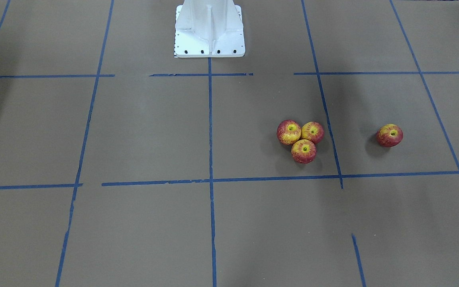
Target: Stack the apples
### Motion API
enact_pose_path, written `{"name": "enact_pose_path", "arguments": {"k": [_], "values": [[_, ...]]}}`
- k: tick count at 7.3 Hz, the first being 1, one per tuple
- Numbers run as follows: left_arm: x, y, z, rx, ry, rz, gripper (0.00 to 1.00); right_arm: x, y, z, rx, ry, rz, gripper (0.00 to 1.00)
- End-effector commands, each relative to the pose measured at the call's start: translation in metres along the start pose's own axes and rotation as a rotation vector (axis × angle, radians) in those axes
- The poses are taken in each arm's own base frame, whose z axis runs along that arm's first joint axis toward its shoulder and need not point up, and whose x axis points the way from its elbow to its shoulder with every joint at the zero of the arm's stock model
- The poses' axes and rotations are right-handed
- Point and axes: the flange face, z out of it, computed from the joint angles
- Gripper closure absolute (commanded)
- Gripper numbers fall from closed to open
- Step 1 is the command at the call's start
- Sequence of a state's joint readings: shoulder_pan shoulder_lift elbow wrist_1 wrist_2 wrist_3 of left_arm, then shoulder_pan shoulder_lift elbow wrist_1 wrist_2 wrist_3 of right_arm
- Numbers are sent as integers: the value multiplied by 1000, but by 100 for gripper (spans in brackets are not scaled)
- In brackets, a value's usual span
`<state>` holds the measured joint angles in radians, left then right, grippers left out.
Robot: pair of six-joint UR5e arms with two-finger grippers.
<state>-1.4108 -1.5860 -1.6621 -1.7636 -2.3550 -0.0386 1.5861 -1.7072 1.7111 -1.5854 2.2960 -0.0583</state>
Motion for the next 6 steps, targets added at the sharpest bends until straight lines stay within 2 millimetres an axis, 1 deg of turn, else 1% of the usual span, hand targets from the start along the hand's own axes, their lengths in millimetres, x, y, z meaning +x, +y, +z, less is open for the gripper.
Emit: {"name": "enact_pose_path", "arguments": {"k": [1, 2, 3, 4, 5, 6], "values": [[98, -17, 61, 14, -21, 7, 0, 0, 0, 0, 0, 1, 0, 0], [117, -18, 78, -5, -27, -11, 0, 0, 0, 0, 0, 1, 0, 0], [126, -21, 86, -18, -22, -6, 0, 0, 0, 0, 0, 1, 0, 0], [139, -25, 96, -33, -13, 11, 0, 0, 0, 0, -1, 1, 1, 0], [147, -31, 108, -50, -10, 18, 0, 0, 0, 0, 0, 1, 0, 0], [151, -30, 119, -67, -10, 1, 0, 0, 0, 0, 1, 1, -1, 0]]}}
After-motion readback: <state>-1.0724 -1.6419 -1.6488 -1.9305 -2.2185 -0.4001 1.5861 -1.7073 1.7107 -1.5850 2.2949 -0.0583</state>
